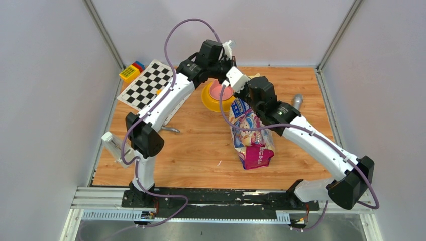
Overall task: Serve the pet food
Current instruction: Open the pet food bag at the center of the board.
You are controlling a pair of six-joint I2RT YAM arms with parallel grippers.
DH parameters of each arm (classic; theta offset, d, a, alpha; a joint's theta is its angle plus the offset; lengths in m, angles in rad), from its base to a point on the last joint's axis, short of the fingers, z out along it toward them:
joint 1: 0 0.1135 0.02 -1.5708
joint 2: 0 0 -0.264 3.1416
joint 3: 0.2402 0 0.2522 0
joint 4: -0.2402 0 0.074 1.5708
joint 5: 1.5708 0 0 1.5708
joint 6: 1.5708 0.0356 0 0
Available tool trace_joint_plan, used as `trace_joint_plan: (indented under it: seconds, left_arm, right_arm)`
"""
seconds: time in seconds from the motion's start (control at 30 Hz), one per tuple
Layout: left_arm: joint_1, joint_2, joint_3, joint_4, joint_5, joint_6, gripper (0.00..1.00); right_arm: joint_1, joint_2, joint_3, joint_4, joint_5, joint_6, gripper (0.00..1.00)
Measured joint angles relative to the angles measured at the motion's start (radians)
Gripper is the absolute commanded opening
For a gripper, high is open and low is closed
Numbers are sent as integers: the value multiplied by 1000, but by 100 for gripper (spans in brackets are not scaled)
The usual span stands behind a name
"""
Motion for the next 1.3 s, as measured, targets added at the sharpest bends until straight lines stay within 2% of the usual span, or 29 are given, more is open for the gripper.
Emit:
trace_joint_plan:
  seconds: [0.3,0.8,1.1,1.3]
  left_arm:
    - [2,-23,-63,43,-21,3,0]
    - [-6,-39,-84,51,-63,19,0]
    - [-16,-49,-82,15,-92,56,0]
    - [-27,-49,-71,-3,-140,90,0]
  right_arm:
    - [0,0,-43,82,29,-19,0]
    - [0,0,-47,95,32,-15,0]
    - [-37,5,16,-37,-86,82,0]
    - [-33,18,18,-33,-64,27,0]
